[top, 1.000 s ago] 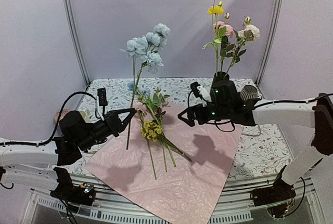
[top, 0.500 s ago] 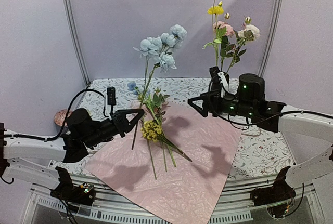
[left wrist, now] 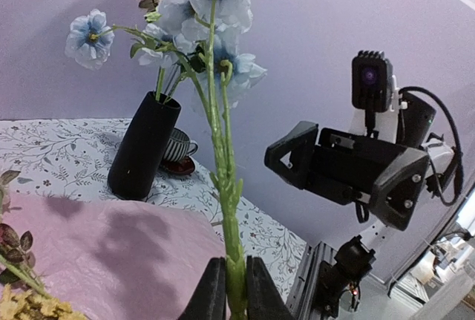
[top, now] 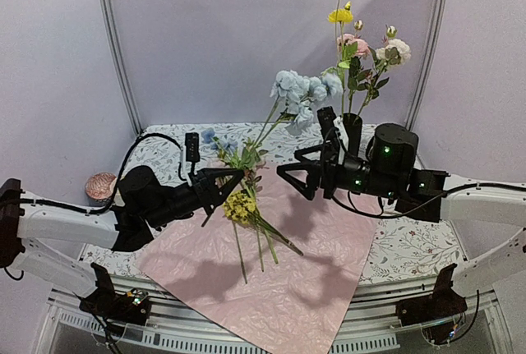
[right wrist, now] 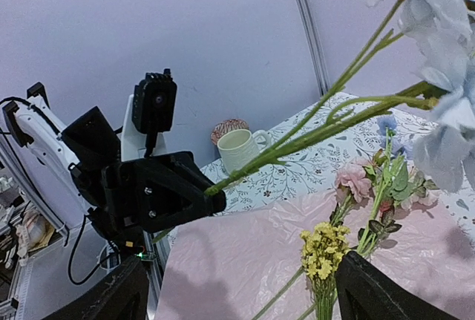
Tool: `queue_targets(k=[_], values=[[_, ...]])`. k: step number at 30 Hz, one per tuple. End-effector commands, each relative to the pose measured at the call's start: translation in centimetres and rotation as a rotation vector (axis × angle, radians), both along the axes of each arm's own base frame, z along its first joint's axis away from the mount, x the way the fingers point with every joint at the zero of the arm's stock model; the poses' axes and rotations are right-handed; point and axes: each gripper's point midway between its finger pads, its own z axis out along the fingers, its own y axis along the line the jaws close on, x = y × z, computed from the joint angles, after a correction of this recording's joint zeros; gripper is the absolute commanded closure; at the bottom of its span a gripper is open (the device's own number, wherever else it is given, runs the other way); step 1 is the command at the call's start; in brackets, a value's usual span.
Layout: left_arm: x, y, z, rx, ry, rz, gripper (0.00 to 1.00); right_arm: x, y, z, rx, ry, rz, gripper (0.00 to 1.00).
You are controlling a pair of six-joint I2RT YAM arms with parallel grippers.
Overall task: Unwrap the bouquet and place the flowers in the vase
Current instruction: Pass from the left arm to the right
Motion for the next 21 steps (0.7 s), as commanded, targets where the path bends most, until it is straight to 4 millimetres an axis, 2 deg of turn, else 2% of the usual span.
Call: queue_targets(k=[1,5,8,13,16,21], values=[[-0.2,-0.7,1.7,-0.031,-0.078,0.006,0.90,-1.2,0.5,2.5,0.080,-0.035,0.076,0.12],[0.5,-1.1,1.4,-0.021,-0.075,0.034,0.91,-0.6,1.2,1.7,0.072,0.012,0.069,0.15],[1.4,-1.5,0.1,0.030,-0.015,0.059,0.93,0.3,0.9,0.4,0.046,0.063,0.008,0.15],[0.8,-1.1,-0.9,0.028,-0.015,0.052,0.93,0.8,1.8,-1.7,0.041,0.182,0.002,0.16],[0.7,-1.1,-0.9,0.019,-0.024,0.049,0.93,0.4,2.7,-0.8,0.128,0.218,0.050,0.20],[0.2,-1.9,-0.2,-0.003,-0.057,0.020,0.94,0.9,3.5,1.1,0.311,0.289,0.074,0.36]])
